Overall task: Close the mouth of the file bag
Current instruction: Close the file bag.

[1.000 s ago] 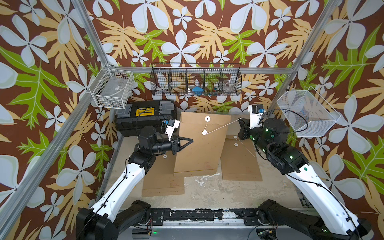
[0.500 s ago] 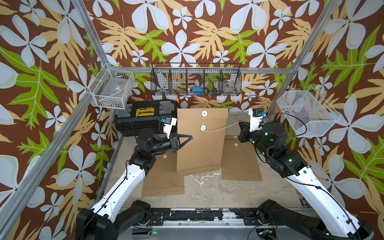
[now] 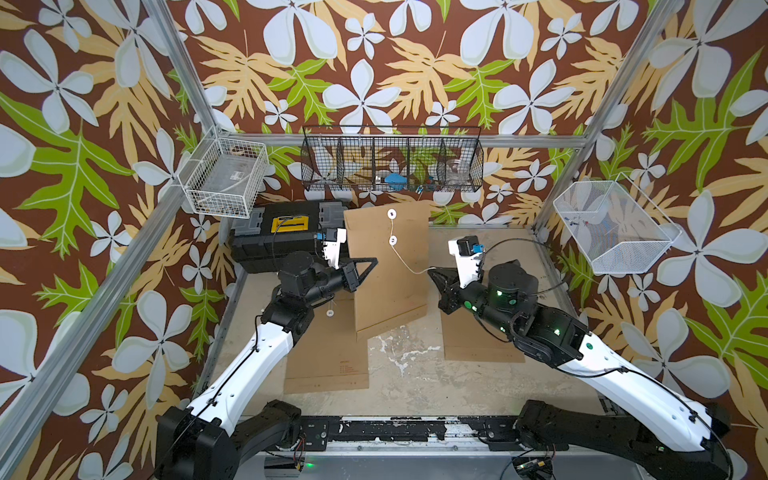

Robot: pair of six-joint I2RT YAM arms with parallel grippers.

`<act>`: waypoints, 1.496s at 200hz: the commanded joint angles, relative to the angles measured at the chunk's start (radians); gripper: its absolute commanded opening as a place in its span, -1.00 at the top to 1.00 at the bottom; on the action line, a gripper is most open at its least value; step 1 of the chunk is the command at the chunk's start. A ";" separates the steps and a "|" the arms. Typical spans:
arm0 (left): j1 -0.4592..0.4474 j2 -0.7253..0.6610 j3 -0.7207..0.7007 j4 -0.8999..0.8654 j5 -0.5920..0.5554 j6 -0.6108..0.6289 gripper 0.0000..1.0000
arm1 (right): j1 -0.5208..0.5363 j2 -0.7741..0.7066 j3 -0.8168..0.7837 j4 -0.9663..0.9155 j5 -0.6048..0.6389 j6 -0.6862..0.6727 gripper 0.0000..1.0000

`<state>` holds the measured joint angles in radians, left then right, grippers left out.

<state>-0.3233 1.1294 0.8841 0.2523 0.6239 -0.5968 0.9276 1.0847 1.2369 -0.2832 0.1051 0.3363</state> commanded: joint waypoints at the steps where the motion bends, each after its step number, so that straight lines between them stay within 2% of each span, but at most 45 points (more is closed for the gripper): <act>1: -0.001 0.018 0.018 -0.013 -0.055 0.059 1.00 | 0.064 0.023 0.043 0.079 -0.115 0.012 1.00; 32: -0.003 0.035 0.016 -0.025 -0.070 0.085 1.00 | 0.095 0.052 0.086 0.153 -0.251 0.049 1.00; 76: -0.007 0.026 0.020 -0.016 -0.059 0.087 1.00 | 0.096 0.087 0.112 0.163 -0.271 0.050 1.00; 118: -0.005 0.015 0.061 0.032 0.007 0.051 1.00 | 0.095 0.083 0.036 0.185 -0.278 0.081 1.00; 182: -0.006 0.018 0.097 0.129 0.169 -0.014 1.00 | 0.095 0.067 -0.119 0.259 -0.341 0.148 1.00; 261: -0.010 0.015 0.095 0.155 0.216 -0.020 1.00 | 0.094 0.066 -0.182 0.328 -0.425 0.203 1.00; 299: -0.027 0.029 0.086 0.166 0.216 -0.018 1.00 | 0.093 0.095 -0.169 0.457 -0.542 0.269 1.00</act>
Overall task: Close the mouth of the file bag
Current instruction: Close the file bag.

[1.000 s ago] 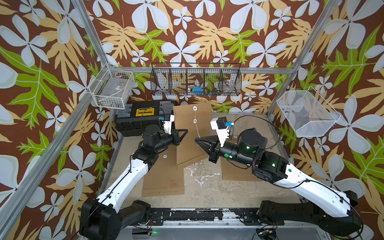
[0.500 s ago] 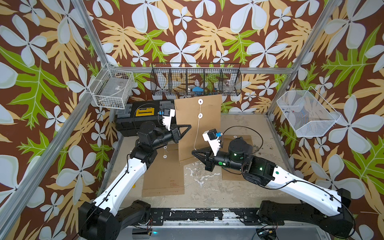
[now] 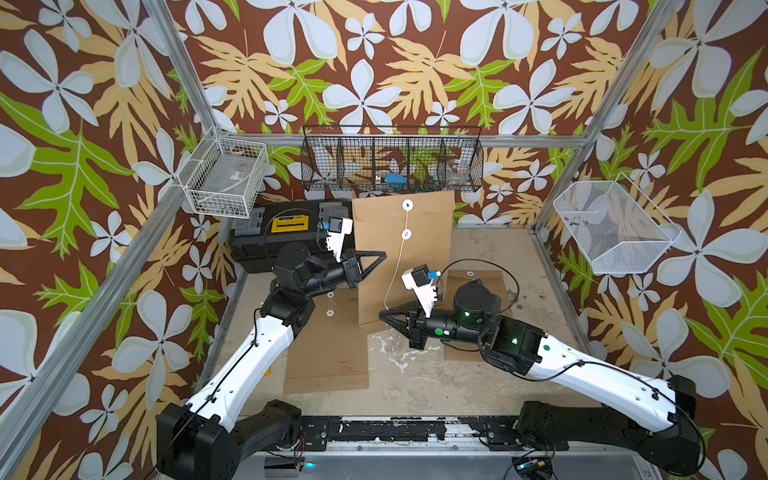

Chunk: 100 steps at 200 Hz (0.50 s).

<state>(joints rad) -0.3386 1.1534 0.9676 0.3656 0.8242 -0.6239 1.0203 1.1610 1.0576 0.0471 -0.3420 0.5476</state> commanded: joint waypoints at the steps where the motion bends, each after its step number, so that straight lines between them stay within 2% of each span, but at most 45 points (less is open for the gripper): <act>1: -0.013 0.006 0.002 0.053 0.015 0.009 1.00 | 0.001 0.020 0.010 0.130 -0.097 0.059 1.00; 79: -0.022 0.002 0.009 0.049 0.030 0.020 1.00 | 0.000 0.100 -0.014 0.268 -0.225 0.135 1.00; 100: -0.022 0.003 0.005 0.058 0.031 0.018 1.00 | -0.030 0.101 -0.056 0.289 -0.241 0.157 1.00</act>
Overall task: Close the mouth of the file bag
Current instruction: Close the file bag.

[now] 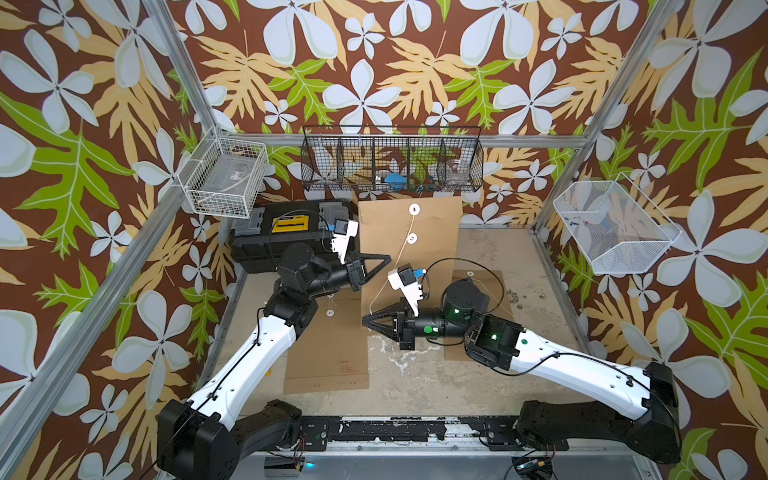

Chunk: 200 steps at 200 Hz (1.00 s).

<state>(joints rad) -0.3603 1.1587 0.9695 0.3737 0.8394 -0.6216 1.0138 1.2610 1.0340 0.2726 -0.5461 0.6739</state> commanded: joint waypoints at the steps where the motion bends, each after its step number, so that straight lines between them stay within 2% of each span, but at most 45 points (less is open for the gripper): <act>1: 0.000 -0.001 0.004 0.050 0.015 0.015 1.00 | -0.026 0.001 -0.035 0.065 -0.038 0.033 1.00; 36: 0.000 0.009 0.005 0.093 0.040 -0.009 1.00 | -0.065 0.019 -0.094 0.090 -0.075 0.066 1.00; 80: 0.000 0.007 0.008 0.072 0.059 0.025 1.00 | -0.132 0.000 -0.163 0.082 -0.095 0.081 1.00; 200: 0.037 -0.031 -0.018 0.091 0.102 -0.010 1.00 | -0.430 -0.151 -0.314 -0.076 -0.098 0.047 1.00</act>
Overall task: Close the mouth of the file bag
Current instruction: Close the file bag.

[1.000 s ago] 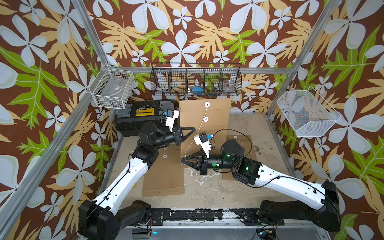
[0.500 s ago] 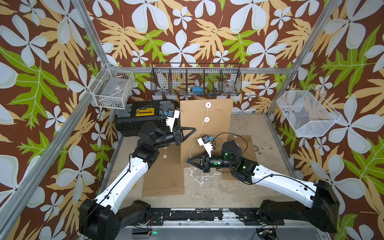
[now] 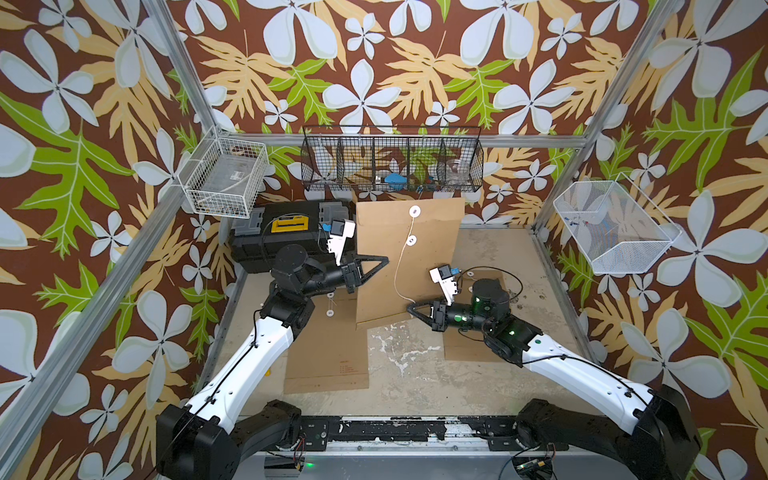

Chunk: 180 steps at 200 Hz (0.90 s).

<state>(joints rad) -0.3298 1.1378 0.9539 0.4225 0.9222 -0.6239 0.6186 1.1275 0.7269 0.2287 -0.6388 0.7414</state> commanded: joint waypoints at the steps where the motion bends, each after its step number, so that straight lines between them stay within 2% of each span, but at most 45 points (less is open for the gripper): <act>1: 0.008 -0.009 -0.004 0.042 0.020 -0.008 1.00 | -0.036 -0.019 -0.007 -0.034 -0.006 -0.020 1.00; 46: 0.014 -0.007 -0.005 0.062 -0.004 -0.028 1.00 | -0.049 -0.035 -0.019 -0.055 -0.004 -0.025 1.00; 64: 0.014 0.007 0.020 -0.029 -0.068 0.039 1.00 | -0.034 -0.042 -0.002 -0.081 0.007 -0.036 1.00; 94: 0.014 0.053 0.064 -0.180 -0.162 0.144 1.00 | 0.098 -0.038 0.090 -0.185 0.136 -0.126 1.00; 124: 0.013 0.076 0.061 -0.186 -0.166 0.152 1.00 | 0.214 0.005 0.187 -0.260 0.232 -0.204 1.00; 180: -0.012 0.107 0.083 -0.209 -0.158 0.194 1.00 | 0.378 0.129 0.321 -0.285 0.260 -0.298 1.00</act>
<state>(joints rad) -0.3302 1.2366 1.0218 0.2062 0.7620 -0.4694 0.9607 1.2213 1.0153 -0.0444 -0.4107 0.5049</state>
